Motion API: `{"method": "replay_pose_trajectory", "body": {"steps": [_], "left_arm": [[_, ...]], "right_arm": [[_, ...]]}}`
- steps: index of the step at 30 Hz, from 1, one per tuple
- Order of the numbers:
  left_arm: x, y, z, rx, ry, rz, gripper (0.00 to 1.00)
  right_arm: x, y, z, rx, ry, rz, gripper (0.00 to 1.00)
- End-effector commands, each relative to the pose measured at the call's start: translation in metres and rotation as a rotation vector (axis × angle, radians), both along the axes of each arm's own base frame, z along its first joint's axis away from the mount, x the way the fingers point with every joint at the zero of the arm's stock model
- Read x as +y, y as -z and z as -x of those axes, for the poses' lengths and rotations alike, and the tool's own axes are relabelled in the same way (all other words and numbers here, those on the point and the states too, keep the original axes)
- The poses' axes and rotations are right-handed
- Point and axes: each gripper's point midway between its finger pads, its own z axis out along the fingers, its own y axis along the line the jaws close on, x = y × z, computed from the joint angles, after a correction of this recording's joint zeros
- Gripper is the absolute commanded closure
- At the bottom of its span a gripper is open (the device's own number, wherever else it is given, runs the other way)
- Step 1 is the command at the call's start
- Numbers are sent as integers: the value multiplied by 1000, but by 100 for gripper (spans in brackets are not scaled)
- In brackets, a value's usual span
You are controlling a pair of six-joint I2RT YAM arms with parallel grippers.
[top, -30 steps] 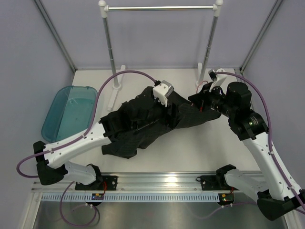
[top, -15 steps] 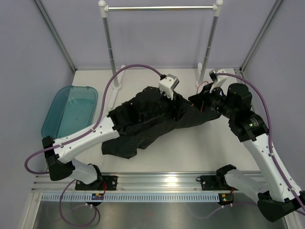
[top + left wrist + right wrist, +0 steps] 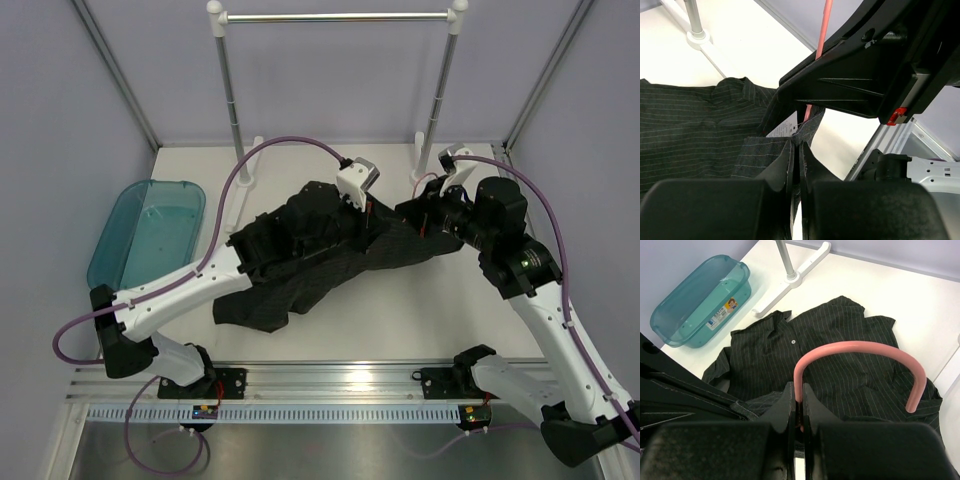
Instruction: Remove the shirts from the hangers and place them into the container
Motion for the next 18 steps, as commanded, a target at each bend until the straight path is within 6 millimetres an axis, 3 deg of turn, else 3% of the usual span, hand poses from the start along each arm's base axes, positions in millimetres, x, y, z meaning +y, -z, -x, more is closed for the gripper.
{"method": "replay_pose_trajectory", "body": {"steps": [1, 18], "left_arm": [[13, -36, -6, -81, -45, 60, 100], [83, -42, -7, -166, -200, -22, 100]], "right_arm": [[0, -17, 2, -67, 11, -29, 100], [-31, -9, -10, -59, 197, 18, 100]]}}
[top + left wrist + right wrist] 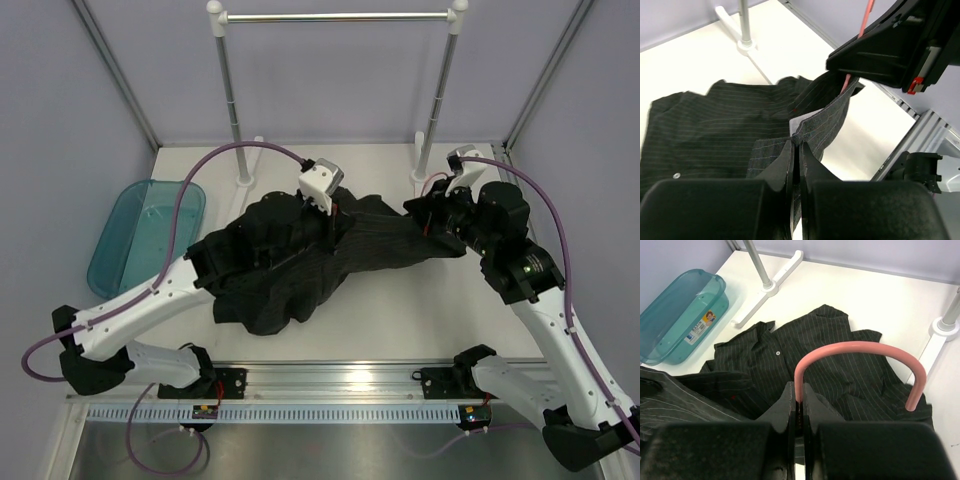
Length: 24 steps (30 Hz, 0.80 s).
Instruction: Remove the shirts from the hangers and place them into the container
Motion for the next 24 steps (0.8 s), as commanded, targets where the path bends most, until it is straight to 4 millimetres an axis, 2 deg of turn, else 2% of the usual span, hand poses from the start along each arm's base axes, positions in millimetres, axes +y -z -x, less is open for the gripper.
{"method": "replay_pose_trajectory", "body": {"steps": [1, 17, 24], "left_arm": [[31, -21, -6, -67, -95, 27, 100], [94, 0, 12, -43, -195, 16, 100], [102, 11, 24, -20, -168, 41, 100]], "right_arm": [[-14, -10, -4, -41, 83, 10, 100], [-37, -17, -12, -45, 224, 24, 100], [-42, -25, -17, -38, 278, -2, 100]]}}
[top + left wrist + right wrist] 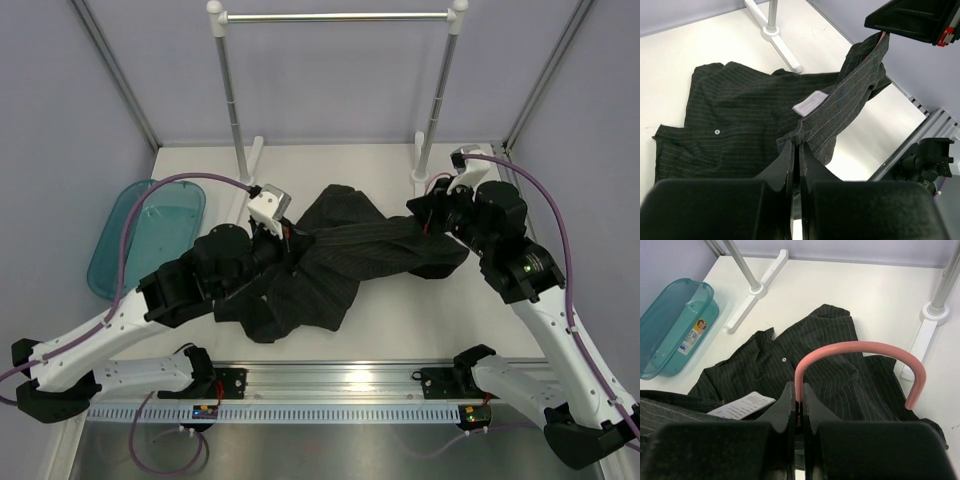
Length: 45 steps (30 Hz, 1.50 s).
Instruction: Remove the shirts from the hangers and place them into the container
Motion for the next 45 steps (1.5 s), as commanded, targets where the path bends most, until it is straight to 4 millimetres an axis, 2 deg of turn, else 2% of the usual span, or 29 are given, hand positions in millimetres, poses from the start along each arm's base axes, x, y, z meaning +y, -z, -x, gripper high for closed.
{"method": "replay_pose_trajectory", "body": {"steps": [1, 8, 13, 18, 20, 22, 23, 26, 28, 32, 35, 37, 38, 41, 42, 45], "left_arm": [[26, -4, -2, -19, -74, 14, 100], [44, 17, -7, -17, -146, -49, 100], [41, 31, -6, -5, -138, -62, 100], [47, 46, -10, 0, -174, -106, 100], [43, 48, -11, 4, -165, -103, 100], [26, 45, -5, 10, -94, -47, 100], [22, 50, -3, 23, -73, -51, 100], [6, 48, -1, 26, -32, 15, 100], [4, 61, -3, 36, -35, -16, 100], [16, 80, -13, 29, -111, -76, 100], [16, 77, -10, 21, -99, -41, 100], [19, 64, -11, -3, -108, 6, 100], [23, 50, -12, -29, -125, 46, 100], [26, 26, -12, -69, -126, 84, 100], [23, 9, -10, -90, -108, 116, 100], [6, -15, -3, -115, -18, 180, 100]], "right_arm": [[-34, -27, -14, -80, 189, 22, 100], [-35, -41, -12, -100, 187, 10, 100], [-38, -51, -11, -90, 213, -7, 100], [-32, -65, -3, -100, 175, -49, 100], [-30, -73, -1, -105, 167, -82, 100], [-26, -76, -1, -91, 167, -124, 100], [-26, -76, -2, -88, 171, -127, 100], [-30, -75, -5, -87, 202, -132, 100], [-29, -81, -3, -97, 193, -138, 100], [-32, -90, 0, -101, 209, -163, 100], [-45, -95, -2, -118, 273, -146, 100], [-51, -94, -4, -121, 304, -123, 100], [-51, -91, -6, -119, 303, -101, 100], [-47, -73, -14, -81, 302, -90, 100], [-44, -67, -17, -65, 296, -89, 100], [-37, -50, -26, -19, 296, -100, 100]]}}
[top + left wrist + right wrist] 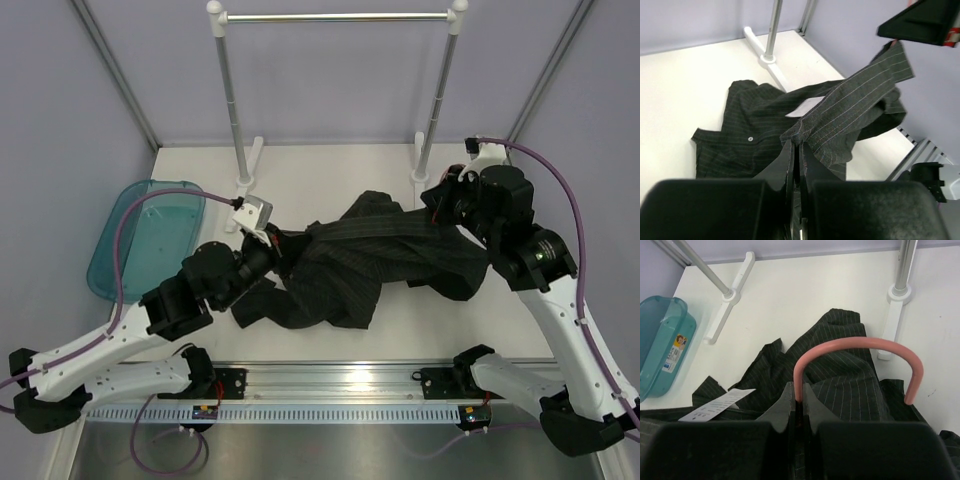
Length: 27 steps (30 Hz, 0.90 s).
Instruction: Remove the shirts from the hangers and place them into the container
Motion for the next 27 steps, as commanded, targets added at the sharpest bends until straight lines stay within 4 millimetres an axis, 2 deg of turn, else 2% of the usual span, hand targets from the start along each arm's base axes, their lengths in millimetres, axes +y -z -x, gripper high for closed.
{"method": "replay_pose_trajectory", "body": {"steps": [1, 4, 6, 7, 8, 9, 12, 14, 17, 20, 23, 27], "left_arm": [[-7, -23, 2, -38, 44, 21, 100], [-31, -15, 6, 1, 121, 7, 100], [-39, 0, 4, 49, 124, -15, 100], [-39, 6, 3, 65, 113, -22, 100], [-35, 13, -3, 76, 73, -31, 99], [-31, 18, -6, 91, 38, -32, 99], [-8, 40, -20, 109, -105, -75, 99], [6, 51, -26, 110, -172, -100, 99], [17, 63, -28, 115, -211, -140, 99], [16, 72, -28, 123, -206, -164, 98], [4, 73, -23, 128, -147, -144, 96], [-16, 59, -18, 110, -61, -88, 91]], "right_arm": [[-9, -29, -28, -106, 130, -94, 100], [0, -38, -33, -119, 105, -128, 100], [1, -40, -39, -114, 113, -128, 100], [-1, -52, -39, -138, 123, -137, 100], [-5, -56, -43, -148, 147, -126, 100], [-8, -68, -43, -171, 161, -129, 100], [-15, -87, -44, -211, 190, -112, 100], [-16, -92, -45, -224, 188, -100, 100], [-16, -101, -40, -245, 175, -108, 100], [-12, -111, -34, -262, 146, -141, 100], [-3, -117, -29, -297, 86, -166, 100], [7, -99, -31, -265, 29, -144, 100]]}}
